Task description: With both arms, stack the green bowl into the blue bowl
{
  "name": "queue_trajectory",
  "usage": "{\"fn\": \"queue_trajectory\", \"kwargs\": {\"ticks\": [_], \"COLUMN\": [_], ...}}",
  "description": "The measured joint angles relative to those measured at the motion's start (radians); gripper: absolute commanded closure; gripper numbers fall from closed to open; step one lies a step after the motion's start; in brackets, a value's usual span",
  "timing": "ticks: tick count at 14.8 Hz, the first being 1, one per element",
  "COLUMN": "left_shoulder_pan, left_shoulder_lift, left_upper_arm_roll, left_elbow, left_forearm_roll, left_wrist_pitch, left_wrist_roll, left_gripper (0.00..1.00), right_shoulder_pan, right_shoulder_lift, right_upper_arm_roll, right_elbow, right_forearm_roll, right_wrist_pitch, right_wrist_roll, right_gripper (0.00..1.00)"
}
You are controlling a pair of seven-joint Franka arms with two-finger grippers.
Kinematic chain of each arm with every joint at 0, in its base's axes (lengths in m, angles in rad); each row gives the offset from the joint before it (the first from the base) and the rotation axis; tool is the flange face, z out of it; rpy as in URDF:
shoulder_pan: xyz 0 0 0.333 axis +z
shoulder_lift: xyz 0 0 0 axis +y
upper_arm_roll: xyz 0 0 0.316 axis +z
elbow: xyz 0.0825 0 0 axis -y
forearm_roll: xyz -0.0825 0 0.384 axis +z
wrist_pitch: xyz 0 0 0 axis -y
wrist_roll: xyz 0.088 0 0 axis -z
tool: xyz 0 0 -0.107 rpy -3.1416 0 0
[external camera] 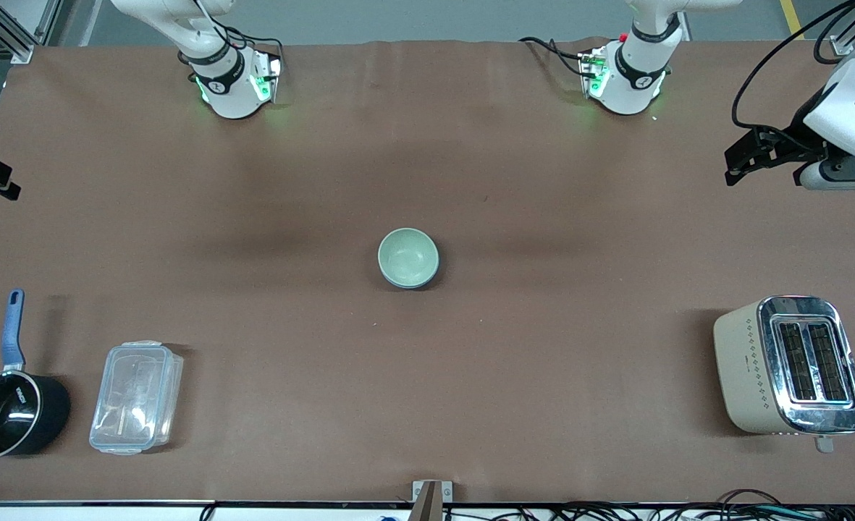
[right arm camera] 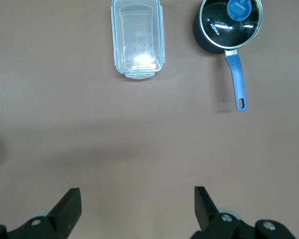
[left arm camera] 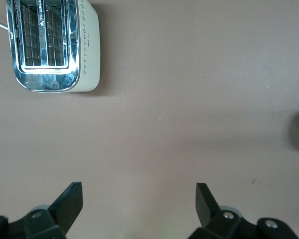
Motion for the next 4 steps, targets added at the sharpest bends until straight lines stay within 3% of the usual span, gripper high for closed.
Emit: {"fn": "queue_trajectory", "kwargs": {"ticks": [4], "left_shoulder_pan": [0.0], "left_shoulder_lift": [0.0], "left_upper_arm_roll": [0.0], "left_elbow": [0.001], "left_forearm_roll": [0.0], "left_wrist_pitch": [0.0], "left_wrist_roll": [0.0], "left_gripper": [0.0], "right_shoulder_pan": [-0.017], "right_shoulder_lift": [0.0], "right_upper_arm_roll": [-0.005], "right_elbow": [0.0], "right_forearm_roll": [0.057], "right_wrist_pitch": [0.0], "right_wrist_roll": [0.004], "right_gripper": [0.0]}}
